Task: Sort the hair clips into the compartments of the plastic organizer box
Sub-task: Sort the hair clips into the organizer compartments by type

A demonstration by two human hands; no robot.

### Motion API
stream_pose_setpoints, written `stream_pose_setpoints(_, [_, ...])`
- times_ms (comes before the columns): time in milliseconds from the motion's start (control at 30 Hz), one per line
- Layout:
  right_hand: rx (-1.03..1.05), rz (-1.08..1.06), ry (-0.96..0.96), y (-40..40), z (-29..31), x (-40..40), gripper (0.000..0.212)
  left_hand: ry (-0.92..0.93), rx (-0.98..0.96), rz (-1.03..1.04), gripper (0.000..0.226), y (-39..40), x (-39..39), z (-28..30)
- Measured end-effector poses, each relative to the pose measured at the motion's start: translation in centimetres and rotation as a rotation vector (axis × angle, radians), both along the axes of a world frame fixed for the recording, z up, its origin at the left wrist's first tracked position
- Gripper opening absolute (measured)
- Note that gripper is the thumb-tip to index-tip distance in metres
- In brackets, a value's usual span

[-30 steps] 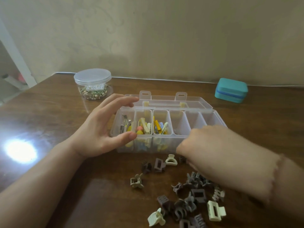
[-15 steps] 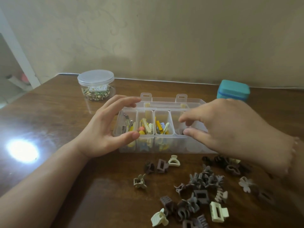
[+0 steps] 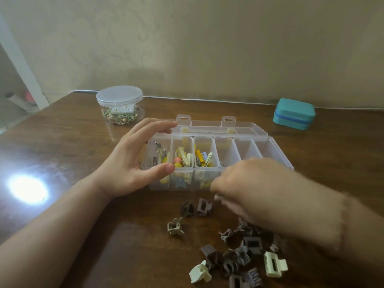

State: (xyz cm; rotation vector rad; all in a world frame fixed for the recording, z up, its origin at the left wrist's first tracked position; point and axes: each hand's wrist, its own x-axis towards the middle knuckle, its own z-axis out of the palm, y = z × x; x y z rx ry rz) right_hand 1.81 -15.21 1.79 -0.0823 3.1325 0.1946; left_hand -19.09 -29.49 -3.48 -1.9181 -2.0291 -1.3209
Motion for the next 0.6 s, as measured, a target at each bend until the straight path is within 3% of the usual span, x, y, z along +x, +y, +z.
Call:
stream_pose_setpoints(100, [-0.159, -0.025, 0.29, 1.3, 2.6, 0.9, 0.028, 0.0, -0.004, 0.002, 0.07, 0.0, 0.0, -0.1])
stream_pose_setpoints(200, [-0.3, -0.075, 0.502, 2.5, 3.6, 0.9, 0.019, 0.0, -0.012, 0.003, 0.069, 0.0, 0.0, -0.1])
stream_pose_setpoints(367, [-0.253, -0.186, 0.4, 3.3, 2.6, 0.0, 0.031, -0.007, -0.018, 0.01, 0.071, 0.0, 0.0, 0.0])
stream_pose_setpoints(467, [-0.3, -0.032, 0.375, 2.2, 2.8, 0.1, 0.025, -0.005, -0.023, 0.012, 0.072, 0.0, 0.0, 0.0])
stream_pose_setpoints(600, [-0.151, 0.127, 0.099, -0.2, 0.9, 0.1, 0.032, 0.001, -0.016, 0.005, 0.072, 0.1, 0.1, 0.1])
